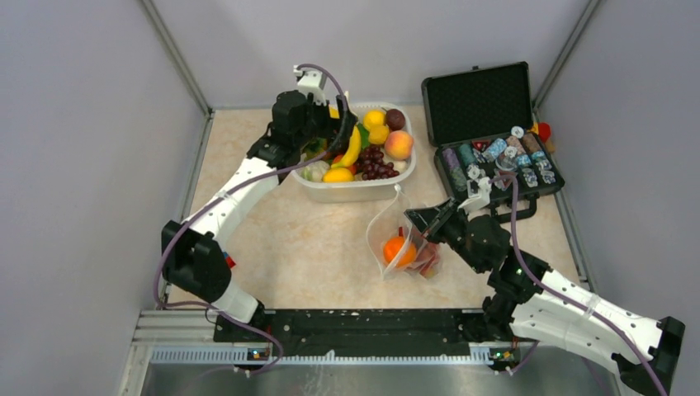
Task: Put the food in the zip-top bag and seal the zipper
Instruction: Pick up the fake vegetable from the bin.
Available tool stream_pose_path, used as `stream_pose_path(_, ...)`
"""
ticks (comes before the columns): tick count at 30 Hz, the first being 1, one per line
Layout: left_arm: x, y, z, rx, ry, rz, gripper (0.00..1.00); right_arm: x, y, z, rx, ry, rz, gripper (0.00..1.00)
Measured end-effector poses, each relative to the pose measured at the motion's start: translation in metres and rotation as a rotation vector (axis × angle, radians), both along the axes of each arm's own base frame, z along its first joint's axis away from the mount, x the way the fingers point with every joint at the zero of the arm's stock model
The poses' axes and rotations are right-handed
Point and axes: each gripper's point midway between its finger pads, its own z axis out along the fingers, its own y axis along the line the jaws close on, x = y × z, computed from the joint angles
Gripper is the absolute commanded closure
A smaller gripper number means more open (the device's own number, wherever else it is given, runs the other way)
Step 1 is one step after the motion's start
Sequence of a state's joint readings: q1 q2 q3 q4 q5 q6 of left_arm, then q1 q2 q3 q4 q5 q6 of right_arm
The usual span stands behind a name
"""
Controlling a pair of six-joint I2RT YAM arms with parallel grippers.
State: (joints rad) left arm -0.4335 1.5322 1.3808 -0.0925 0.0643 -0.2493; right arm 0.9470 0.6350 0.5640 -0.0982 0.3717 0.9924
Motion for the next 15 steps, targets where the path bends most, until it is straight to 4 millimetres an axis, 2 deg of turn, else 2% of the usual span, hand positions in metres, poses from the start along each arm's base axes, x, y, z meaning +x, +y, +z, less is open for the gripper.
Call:
stream_pose_path(2, 0.013, -0.005, 0.007, -0.009, -0.047, -0.019, 0.01, 0.0, 0.0, 0.0, 0.0, 0.001, 0.0, 1.0)
stream_pose_path(6, 0.044, -0.011, 0.004, -0.015, -0.09, -0.032, 0.08, 0.0, 0.0, 0.0, 0.004, 0.002, 0.0, 1.0)
stream_pose_path(10, 0.078, -0.012, -0.015, -0.008, -0.084, -0.014, 0.08, -0.001, 0.001, 0.0, 0.005, 0.004, 0.004, 1.0)
stream_pose_path(15, 0.107, -0.01, -0.048, 0.015, -0.043, 0.013, 0.11, -0.001, 0.002, -0.002, 0.001, 0.01, 0.01, 1.0)
